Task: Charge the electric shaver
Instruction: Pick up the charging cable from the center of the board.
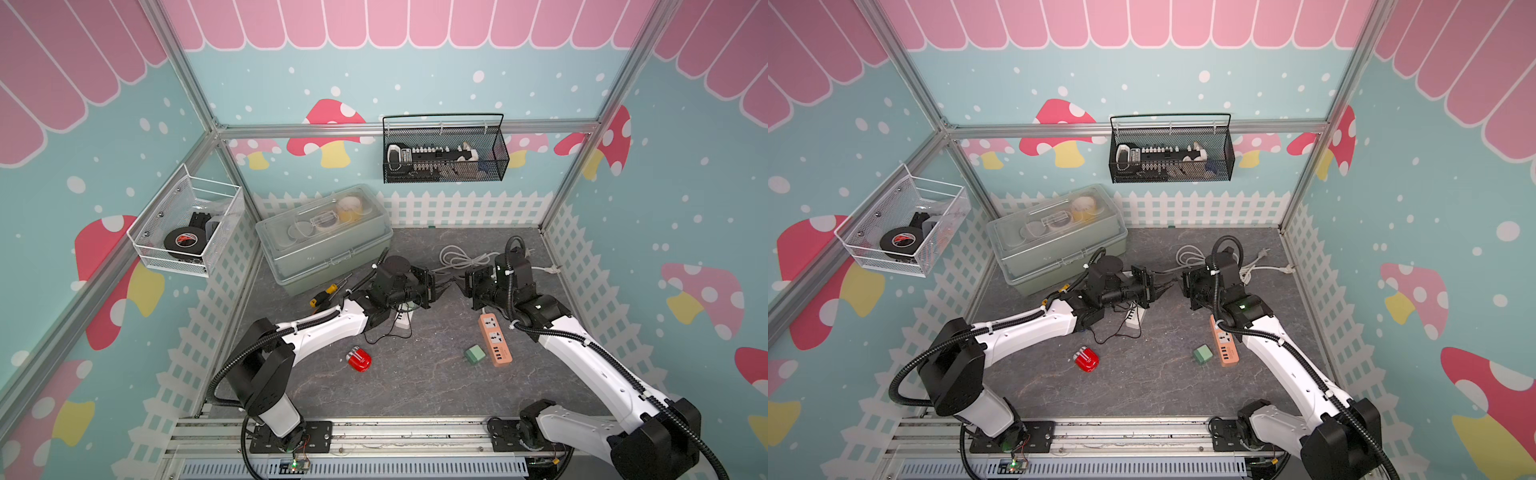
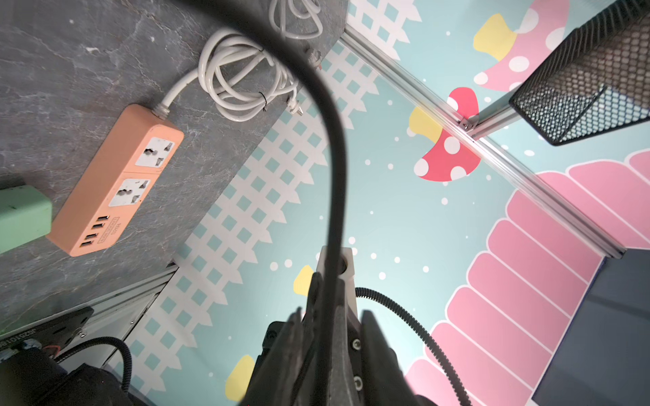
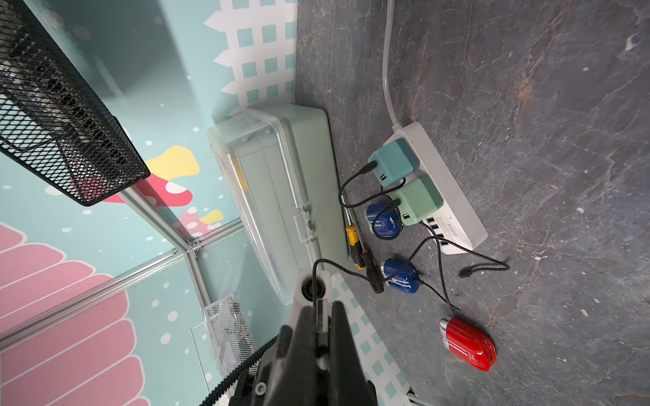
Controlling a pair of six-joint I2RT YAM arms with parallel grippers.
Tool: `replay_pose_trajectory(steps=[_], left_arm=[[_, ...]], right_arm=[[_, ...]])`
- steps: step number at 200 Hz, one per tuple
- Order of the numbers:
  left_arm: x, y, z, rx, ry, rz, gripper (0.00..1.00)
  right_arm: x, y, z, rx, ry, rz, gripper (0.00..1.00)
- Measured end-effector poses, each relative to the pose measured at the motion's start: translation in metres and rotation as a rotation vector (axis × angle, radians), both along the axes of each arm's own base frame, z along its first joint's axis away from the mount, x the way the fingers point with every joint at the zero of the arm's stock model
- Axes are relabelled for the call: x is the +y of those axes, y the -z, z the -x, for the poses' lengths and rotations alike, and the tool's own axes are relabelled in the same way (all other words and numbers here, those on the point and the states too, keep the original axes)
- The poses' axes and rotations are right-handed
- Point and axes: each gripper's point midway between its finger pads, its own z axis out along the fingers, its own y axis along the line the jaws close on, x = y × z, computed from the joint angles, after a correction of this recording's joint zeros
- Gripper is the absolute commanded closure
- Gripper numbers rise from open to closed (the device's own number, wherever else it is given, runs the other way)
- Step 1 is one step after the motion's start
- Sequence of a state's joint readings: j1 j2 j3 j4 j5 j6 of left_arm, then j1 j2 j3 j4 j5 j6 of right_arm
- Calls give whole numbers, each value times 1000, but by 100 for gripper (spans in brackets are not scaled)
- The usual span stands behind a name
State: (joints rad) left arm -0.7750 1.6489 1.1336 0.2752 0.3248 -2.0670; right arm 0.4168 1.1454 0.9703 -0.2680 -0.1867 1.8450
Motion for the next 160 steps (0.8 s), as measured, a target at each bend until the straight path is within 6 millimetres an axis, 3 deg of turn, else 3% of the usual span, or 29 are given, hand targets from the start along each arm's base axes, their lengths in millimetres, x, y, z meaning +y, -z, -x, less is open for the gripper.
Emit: replay_pose_trajectory(steps=[60, 84, 160], left_arm=[[-4, 8, -1, 7, 11, -2, 79], [-6, 12, -3, 8, 14, -3, 88], [-7, 11, -1, 7, 24, 2, 87]], right_arm=[[2, 1, 2, 11, -3, -19, 100], [0, 3, 2, 18, 2, -18, 100], [-1, 6, 3, 17, 10, -31, 100]])
